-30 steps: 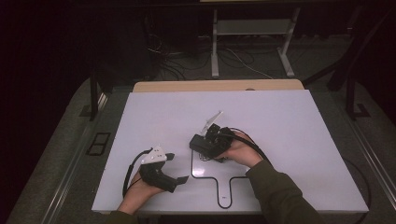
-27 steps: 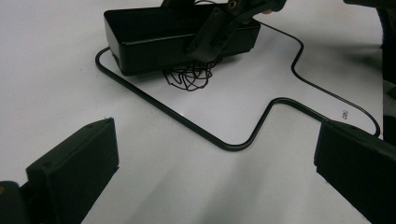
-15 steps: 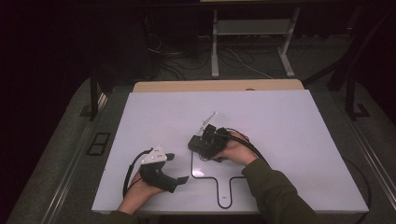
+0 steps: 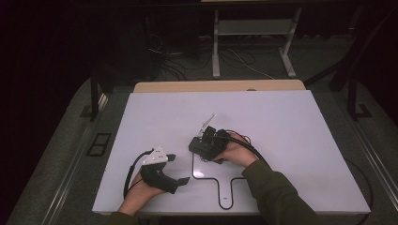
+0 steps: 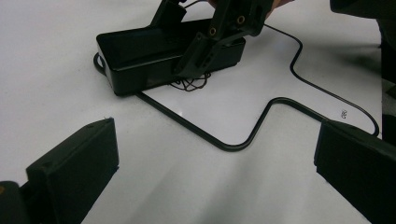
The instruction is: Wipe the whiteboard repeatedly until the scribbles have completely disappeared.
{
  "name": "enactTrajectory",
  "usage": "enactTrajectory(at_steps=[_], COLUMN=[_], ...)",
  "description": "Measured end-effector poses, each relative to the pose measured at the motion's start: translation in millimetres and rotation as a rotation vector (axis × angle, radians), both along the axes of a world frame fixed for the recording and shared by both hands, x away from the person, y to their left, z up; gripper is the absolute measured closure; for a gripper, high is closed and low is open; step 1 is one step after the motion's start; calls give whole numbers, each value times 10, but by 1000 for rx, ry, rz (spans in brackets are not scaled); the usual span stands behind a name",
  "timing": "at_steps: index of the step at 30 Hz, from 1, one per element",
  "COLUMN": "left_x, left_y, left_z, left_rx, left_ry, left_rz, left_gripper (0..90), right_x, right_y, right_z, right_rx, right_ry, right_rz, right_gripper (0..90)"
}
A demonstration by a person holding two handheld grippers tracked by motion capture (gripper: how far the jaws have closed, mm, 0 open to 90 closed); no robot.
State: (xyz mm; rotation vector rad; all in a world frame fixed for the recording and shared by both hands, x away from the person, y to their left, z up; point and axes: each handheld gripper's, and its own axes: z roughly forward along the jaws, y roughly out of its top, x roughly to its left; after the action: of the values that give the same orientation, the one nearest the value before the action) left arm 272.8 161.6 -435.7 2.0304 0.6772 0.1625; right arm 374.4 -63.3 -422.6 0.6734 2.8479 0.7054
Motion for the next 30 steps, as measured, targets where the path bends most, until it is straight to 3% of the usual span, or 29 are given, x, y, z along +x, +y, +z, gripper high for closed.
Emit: enactTrajectory(at_steps=[7,22,30], left_x=[-1,-1,-3], left_y=[-1,-4,-4], left_z=[1,0,2], left_rx=[1,1,3], left_ry=[0,-2,-3], left_rz=[0,-3,-4], left_gripper=[0,0,0], right_x=[-63,121,-44], right_y=[46,-17,41], right_z=[6,1,14], right_rx=[-8,3,-19], right_ry=[0,14,13], right_rz=[25,-41,21], right_gripper=[385,385,385])
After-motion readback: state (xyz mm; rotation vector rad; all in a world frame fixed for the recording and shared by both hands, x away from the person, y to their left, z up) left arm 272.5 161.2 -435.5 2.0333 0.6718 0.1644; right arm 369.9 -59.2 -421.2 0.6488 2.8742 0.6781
